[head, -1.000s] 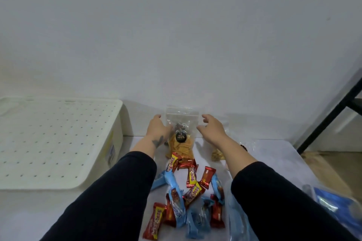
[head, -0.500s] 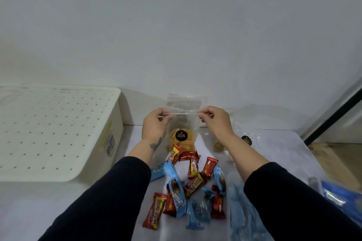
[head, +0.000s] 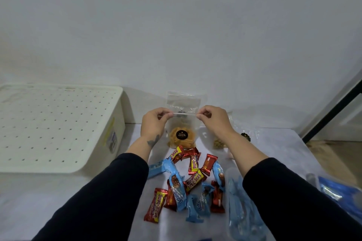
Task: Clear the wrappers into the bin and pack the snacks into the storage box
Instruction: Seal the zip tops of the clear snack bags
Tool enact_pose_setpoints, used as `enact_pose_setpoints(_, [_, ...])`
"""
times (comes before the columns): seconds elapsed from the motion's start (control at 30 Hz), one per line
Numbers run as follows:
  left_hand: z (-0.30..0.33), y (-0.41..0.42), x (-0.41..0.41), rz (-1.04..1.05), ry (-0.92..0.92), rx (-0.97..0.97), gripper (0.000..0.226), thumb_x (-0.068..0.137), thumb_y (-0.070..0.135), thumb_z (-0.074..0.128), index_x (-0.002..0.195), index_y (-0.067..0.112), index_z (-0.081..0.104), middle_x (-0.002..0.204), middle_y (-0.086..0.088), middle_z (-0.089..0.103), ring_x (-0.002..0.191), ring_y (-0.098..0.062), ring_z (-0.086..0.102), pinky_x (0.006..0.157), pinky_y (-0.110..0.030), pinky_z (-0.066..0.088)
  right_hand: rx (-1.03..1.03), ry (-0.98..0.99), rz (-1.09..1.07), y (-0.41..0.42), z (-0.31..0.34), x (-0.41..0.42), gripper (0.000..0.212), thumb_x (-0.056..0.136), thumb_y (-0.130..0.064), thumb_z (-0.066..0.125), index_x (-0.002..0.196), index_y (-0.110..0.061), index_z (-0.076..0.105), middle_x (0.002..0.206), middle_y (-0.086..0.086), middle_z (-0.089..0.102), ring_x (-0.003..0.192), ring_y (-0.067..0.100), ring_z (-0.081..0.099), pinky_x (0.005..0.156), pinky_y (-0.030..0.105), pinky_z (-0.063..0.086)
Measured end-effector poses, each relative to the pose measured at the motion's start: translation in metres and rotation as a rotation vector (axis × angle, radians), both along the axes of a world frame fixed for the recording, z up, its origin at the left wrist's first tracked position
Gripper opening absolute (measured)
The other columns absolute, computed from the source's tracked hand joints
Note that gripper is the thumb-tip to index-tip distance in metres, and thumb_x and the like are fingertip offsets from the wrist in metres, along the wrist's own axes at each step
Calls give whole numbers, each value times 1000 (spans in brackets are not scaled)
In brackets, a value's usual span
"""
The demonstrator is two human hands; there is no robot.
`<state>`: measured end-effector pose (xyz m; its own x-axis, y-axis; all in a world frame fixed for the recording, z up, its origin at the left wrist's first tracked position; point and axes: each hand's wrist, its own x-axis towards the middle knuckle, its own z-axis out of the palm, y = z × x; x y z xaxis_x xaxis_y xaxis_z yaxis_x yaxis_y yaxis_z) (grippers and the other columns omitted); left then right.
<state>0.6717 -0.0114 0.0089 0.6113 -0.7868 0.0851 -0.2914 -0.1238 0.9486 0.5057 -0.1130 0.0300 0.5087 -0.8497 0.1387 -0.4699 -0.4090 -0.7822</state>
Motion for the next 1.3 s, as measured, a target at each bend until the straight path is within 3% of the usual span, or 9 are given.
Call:
enact_pose_setpoints(0.1, [-1, -3, -1, -8, 11, -10, 12, 86, 21, 67, 79, 31, 67, 90, 0, 71, 94, -21, 66, 89, -33, 52, -9, 25, -1, -1, -2, 1, 13, 88, -14, 64, 77, -20, 62, 71, -14, 57, 70, 5, 53, 62, 11, 37])
enact_pose_setpoints(0.27, [-2, -8, 4, -3, 23, -27, 17, 85, 20, 68, 75, 34, 67, 87, 1, 72, 94, -22, 66, 90, -36, 53, -28, 56, 52, -4, 3, 3, 7, 86, -17, 67, 90, -13, 72, 84, -2, 65, 80, 11, 57, 74, 20, 44])
enact_pose_setpoints(0.47, [-3, -13, 2, -27, 28, -22, 18, 86, 19, 68, 74, 32, 66, 84, 4, 69, 92, -19, 64, 84, -34, 52, -22, 78, 12, -10, 0, 7, 5, 86, -15, 67, 84, -15, 71, 79, -5, 63, 77, 11, 57, 64, 15, 39])
enact_pose_setpoints(0.6, [-5, -17, 5, -22, 21, -22, 14, 85, 20, 68, 76, 31, 68, 85, 3, 70, 90, -18, 64, 83, -32, 52, -46, 118, 66, -11, 5, 9, 7, 87, -18, 65, 92, -16, 70, 86, -7, 63, 84, 10, 58, 76, 21, 43])
enact_pose_setpoints(0.77, [-3, -23, 3, -59, 17, -7, 5, 84, 19, 69, 83, 21, 73, 85, -1, 71, 83, -15, 61, 78, -27, 48, -64, 136, 63, -11, 11, 19, 11, 84, -20, 71, 91, -12, 74, 89, 0, 70, 84, 10, 59, 79, 23, 45])
enact_pose_setpoints(0.97, [-6, -27, 2, -35, 4, 19, 4, 84, 20, 70, 83, 23, 73, 84, 2, 69, 85, -15, 62, 80, -28, 50, -54, 152, 57, -12, 11, 19, 8, 86, -18, 68, 91, -13, 71, 87, -3, 64, 84, 10, 57, 76, 20, 43])
enact_pose_setpoints(1.1, [-5, -31, 2, -37, -61, 43, 7, 84, 24, 70, 87, 21, 75, 79, 5, 68, 77, -12, 60, 73, -28, 49, -52, 154, 116, -10, 13, 22, 7, 83, -22, 71, 88, -17, 71, 81, -7, 63, 73, 5, 55, 63, 16, 39])
enact_pose_setpoints(1.2, [-5, -33, -1, -41, -80, 53, 7, 84, 25, 69, 87, 22, 75, 83, 3, 70, 79, -14, 62, 74, -28, 51, -37, 129, 91, -8, 12, 26, 9, 82, -20, 72, 87, -12, 73, 81, -4, 64, 79, 10, 57, 74, 22, 43])
enact_pose_setpoints(1.3, [-5, -32, -4, -45, -65, 49, 7, 85, 23, 68, 89, 21, 74, 84, 3, 69, 79, -12, 62, 72, -26, 51, -31, 123, 63, -9, 11, 26, 5, 83, -18, 71, 86, -14, 72, 81, -5, 63, 81, 10, 56, 75, 24, 41])
